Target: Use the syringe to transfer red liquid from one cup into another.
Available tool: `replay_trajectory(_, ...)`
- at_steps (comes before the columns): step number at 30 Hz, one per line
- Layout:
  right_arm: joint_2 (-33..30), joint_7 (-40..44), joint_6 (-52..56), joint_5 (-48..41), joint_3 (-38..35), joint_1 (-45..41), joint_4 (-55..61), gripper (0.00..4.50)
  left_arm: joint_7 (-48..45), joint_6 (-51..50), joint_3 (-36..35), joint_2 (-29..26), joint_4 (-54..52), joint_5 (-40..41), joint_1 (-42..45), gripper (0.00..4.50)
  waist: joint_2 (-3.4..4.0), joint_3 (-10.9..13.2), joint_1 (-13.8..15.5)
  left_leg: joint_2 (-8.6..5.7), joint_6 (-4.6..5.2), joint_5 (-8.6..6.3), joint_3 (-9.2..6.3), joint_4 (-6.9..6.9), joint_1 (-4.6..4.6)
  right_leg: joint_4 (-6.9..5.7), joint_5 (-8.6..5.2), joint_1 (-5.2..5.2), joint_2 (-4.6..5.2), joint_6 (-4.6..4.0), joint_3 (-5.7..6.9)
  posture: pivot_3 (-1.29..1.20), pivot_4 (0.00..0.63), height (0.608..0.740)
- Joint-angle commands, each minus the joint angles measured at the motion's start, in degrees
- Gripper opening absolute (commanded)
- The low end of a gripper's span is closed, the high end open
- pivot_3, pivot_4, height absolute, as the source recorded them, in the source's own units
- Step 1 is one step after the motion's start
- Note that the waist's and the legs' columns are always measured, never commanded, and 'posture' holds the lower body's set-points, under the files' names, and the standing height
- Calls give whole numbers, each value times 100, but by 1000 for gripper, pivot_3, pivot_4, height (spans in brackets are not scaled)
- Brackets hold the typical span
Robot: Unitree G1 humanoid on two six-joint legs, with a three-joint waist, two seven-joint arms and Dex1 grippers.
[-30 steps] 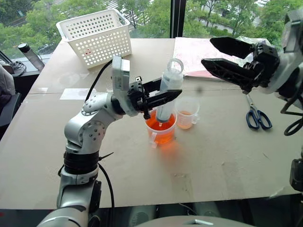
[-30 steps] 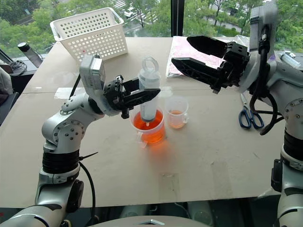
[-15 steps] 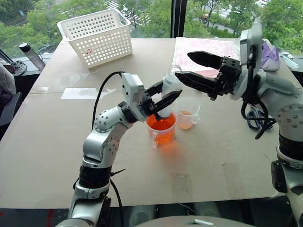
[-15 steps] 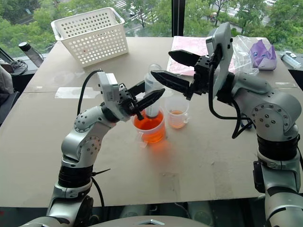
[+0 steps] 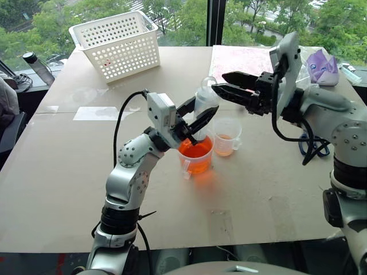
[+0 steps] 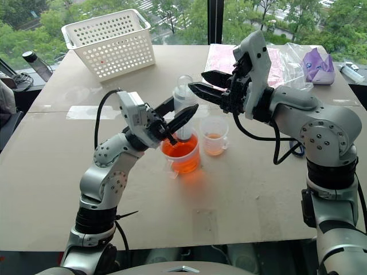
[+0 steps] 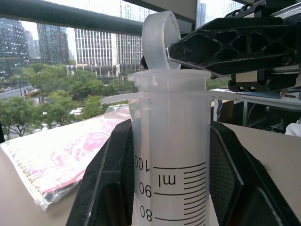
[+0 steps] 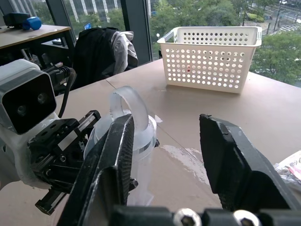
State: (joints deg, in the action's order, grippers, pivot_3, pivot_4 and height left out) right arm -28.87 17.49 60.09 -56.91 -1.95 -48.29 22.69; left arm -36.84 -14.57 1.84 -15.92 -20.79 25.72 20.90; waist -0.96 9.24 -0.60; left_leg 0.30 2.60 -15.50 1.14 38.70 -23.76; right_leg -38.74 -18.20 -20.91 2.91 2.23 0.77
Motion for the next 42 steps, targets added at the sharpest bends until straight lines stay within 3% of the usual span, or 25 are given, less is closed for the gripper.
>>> replay_trajectory(1,64,-278,61,137,-84,-215,75,358,-29,190,61,-5,-264,-11,23,1431,0,0,-2,0,0,0,0,0,0,-2,0,-1,0,0,0,0,150,740)
replay_trajectory(2,96,-304,76,158,-80,-239,69,69,-34,197,72,-9,-264,-18,17,1431,0,0,-1,0,0,0,0,0,0,-2,0,-1,0,0,0,0,150,740)
replay_trajectory(17,59,21,20,128,-124,-188,280,69,-99,257,33,-34,-211,34,-72,1431,0,0,-1,0,0,0,1,0,-1,-2,0,-2,0,0,0,0,150,740)
replay_trajectory(21,-82,162,28,159,-91,-203,371,1237,-99,262,33,-39,-179,24,-30,1431,0,0,-3,0,0,0,1,0,-1,0,0,-2,0,0,0,0,150,740)
replay_trajectory(34,69,134,62,298,53,-406,436,1237,-98,257,76,-14,-147,-52,-11,1431,0,0,-3,0,0,0,1,-1,-1,1,0,-3,0,0,-1,0,150,740)
replay_trajectory(38,100,147,68,273,24,-375,451,59,-49,238,68,10,-154,-45,-15,1431,0,0,-2,0,0,0,1,-1,-1,0,0,-3,0,0,-1,0,150,740)
replay_trajectory(42,120,173,98,218,-25,-323,461,59,-19,224,66,13,-164,-44,-23,1431,0,0,-5,0,0,0,1,-1,-1,0,0,-3,0,0,-1,0,150,740)
